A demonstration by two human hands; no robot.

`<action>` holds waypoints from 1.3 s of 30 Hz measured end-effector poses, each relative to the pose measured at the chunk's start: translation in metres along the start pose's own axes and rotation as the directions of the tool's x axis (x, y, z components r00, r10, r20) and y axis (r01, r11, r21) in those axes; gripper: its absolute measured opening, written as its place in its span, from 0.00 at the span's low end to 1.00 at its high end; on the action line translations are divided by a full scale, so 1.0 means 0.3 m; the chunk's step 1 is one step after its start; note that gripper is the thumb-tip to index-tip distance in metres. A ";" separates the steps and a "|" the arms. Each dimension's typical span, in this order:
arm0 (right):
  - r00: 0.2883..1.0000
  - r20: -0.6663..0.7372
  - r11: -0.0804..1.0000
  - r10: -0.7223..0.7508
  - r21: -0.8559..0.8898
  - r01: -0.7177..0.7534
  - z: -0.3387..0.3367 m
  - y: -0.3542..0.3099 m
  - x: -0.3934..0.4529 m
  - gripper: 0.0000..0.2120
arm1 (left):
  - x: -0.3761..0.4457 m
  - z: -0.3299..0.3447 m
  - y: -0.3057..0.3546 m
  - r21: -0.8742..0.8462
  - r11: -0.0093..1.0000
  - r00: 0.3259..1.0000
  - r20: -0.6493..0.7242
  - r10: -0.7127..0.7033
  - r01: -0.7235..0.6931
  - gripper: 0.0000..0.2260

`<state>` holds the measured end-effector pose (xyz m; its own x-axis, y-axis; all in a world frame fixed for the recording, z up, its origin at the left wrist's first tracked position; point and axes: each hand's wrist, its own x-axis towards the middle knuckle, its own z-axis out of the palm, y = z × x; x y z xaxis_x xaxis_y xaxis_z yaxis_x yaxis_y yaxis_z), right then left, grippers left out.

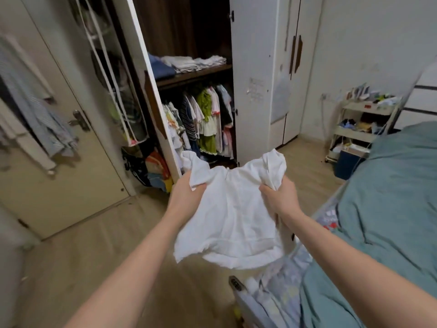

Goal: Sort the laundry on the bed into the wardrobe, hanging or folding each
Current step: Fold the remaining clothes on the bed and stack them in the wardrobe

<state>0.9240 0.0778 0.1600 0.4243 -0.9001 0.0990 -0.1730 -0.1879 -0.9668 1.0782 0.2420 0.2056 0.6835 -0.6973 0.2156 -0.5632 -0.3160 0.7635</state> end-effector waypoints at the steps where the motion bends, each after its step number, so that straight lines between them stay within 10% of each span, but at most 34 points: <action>1: 1.000 0.004 1.000 -0.011 -0.012 0.011 0.054 -0.021 0.038 0.10 | 0.049 -0.026 -0.021 0.005 1.000 1.000 0.000 -0.002 0.002 0.05; 15: 0.998 0.035 0.999 -0.047 -0.014 0.048 0.684 -0.204 0.858 0.13 | 1.013 -0.184 -0.264 0.159 0.986 0.998 -0.006 0.055 -0.053 0.07; 31: 0.955 -0.178 0.948 -0.237 -0.256 0.188 0.886 -0.444 1.821 0.05 | 2.238 -0.009 -0.209 0.199 0.927 0.944 0.157 0.290 -0.318 0.08; 39: 0.934 -0.091 0.898 -0.346 -0.321 0.301 0.990 -0.494 2.490 0.09 | 2.867 0.061 -0.278 0.342 0.913 0.972 -0.004 0.237 -0.221 0.17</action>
<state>1.5304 -0.4499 0.3073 0.3755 -0.8112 0.4483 -0.3126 -0.5662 -0.7627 1.7046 -0.3431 0.3161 0.5329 -0.7494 0.3928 -0.8242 -0.3547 0.4415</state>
